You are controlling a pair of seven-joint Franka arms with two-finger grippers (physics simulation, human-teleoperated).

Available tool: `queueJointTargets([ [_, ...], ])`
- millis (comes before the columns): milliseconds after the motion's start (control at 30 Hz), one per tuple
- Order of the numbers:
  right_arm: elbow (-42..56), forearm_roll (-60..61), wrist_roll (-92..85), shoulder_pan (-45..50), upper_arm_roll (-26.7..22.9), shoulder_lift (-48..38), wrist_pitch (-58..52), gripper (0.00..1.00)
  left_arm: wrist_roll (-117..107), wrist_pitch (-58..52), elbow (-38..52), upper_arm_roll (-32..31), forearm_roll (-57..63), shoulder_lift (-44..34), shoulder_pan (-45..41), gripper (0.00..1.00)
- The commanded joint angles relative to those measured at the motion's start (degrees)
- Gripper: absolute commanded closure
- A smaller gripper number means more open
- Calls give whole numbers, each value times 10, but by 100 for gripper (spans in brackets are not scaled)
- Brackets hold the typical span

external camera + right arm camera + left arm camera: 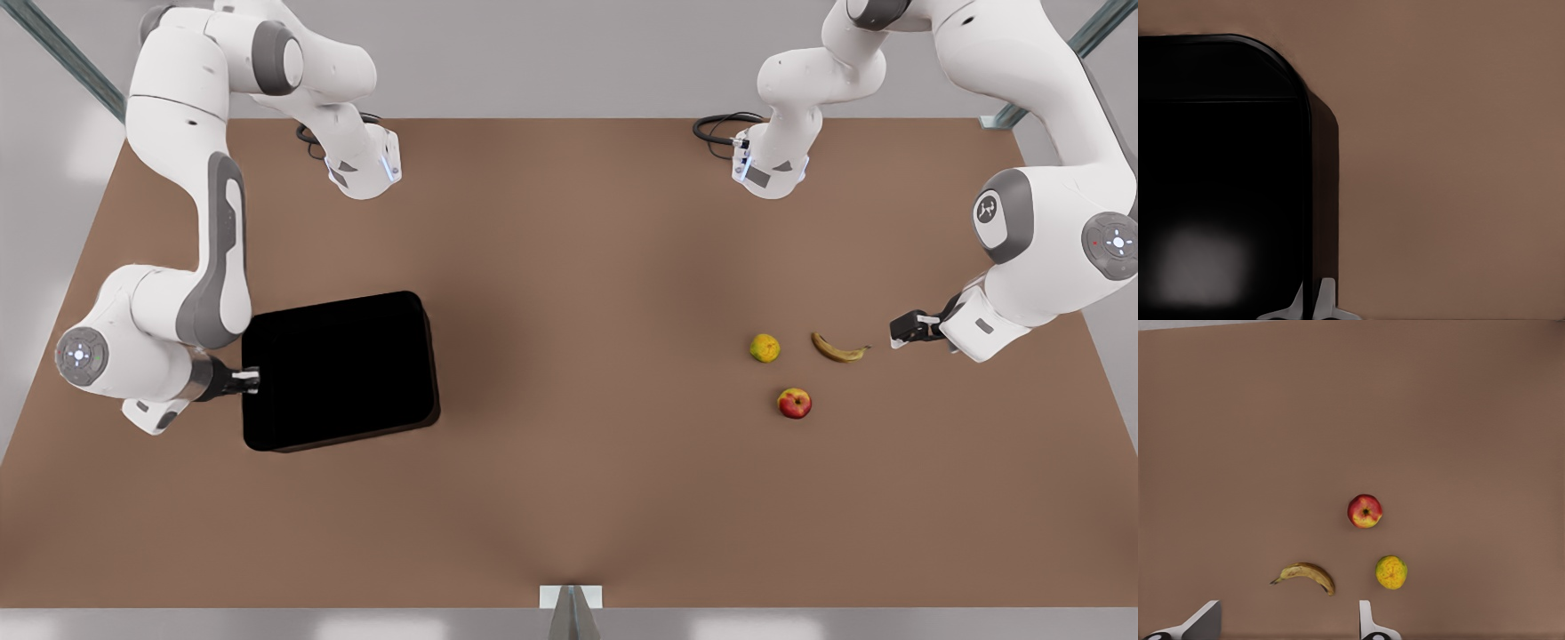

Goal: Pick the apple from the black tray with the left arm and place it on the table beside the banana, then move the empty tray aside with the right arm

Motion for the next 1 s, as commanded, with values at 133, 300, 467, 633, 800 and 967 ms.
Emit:
queueJointTargets([
  [133,28,-4,-377,-3,-3,66,18,84,3,0,0,0,0,-1,0,0],
  [300,56,-4,-376,-7,-3,116,34,80,3,0,0,0,0,-1,0,0],
  [467,59,-1,-375,-11,-3,122,33,26,3,0,0,1,0,-1,0,0],
  [633,173,15,-176,15,20,73,-193,2,3,0,0,1,0,-1,0,0],
  [800,-99,32,238,138,26,-152,27,0,3,0,0,1,0,-1,1,0],
  [967,-180,-15,373,149,26,-226,39,0,3,-1,0,1,0,-1,1,0],
])
